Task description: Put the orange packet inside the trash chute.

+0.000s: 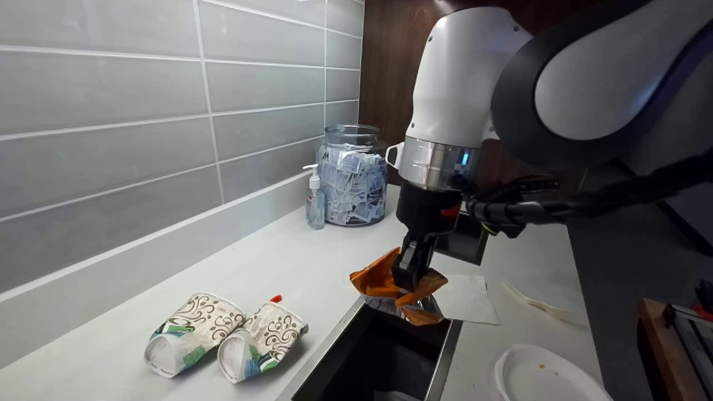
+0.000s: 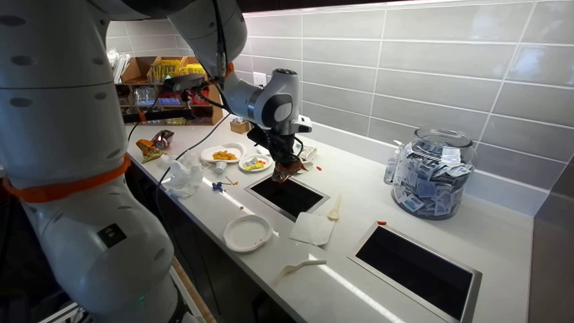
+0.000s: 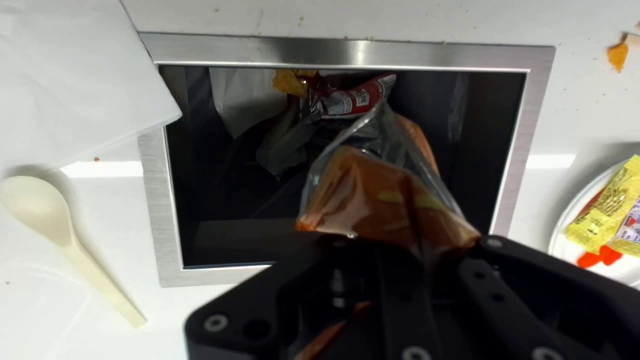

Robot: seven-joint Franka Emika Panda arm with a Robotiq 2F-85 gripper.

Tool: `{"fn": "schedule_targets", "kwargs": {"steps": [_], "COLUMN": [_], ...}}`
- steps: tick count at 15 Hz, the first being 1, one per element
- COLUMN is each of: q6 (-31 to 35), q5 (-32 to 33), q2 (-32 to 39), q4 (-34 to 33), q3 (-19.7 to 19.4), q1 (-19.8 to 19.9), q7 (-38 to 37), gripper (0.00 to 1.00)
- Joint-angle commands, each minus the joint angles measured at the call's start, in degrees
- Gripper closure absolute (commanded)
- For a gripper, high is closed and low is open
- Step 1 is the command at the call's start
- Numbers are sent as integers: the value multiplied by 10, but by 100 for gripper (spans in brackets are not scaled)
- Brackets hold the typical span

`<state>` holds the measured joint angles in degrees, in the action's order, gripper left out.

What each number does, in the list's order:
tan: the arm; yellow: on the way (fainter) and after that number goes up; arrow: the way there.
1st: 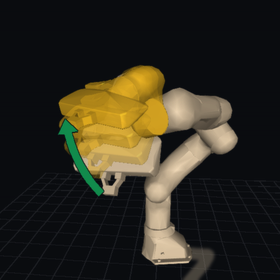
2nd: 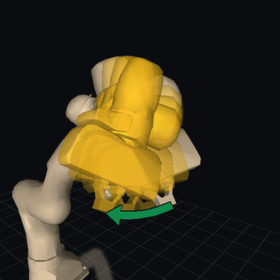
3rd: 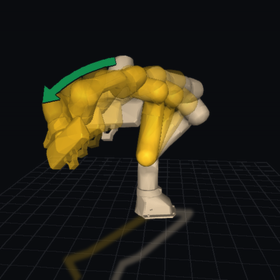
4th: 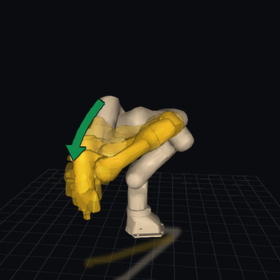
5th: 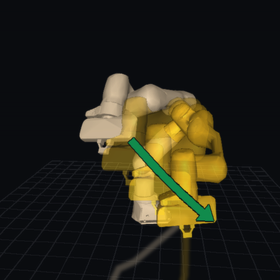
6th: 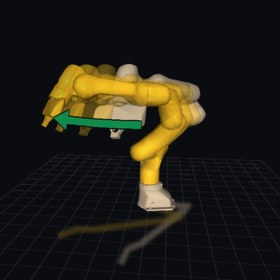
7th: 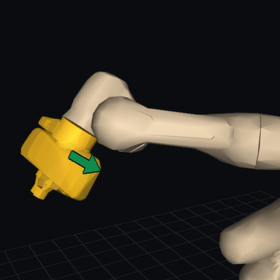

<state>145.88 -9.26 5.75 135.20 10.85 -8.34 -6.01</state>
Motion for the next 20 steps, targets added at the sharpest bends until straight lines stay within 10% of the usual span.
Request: {"fn": "schedule_targets", "kwargs": {"steps": [1,5,6,16,20], "q6": [8,9,10,9,9], "q5": [-23,-21,-19,-17,-16], "q2": [17,23,25,30,32], "q4": [-16,-24,-26,-36,-37], "q3": [-1,-2,-2,-2,-2], "q1": [-1,-1,-1,-1,-2], "q7": [23,24,21,20,19], "gripper": [100,100,74,7,0]}}
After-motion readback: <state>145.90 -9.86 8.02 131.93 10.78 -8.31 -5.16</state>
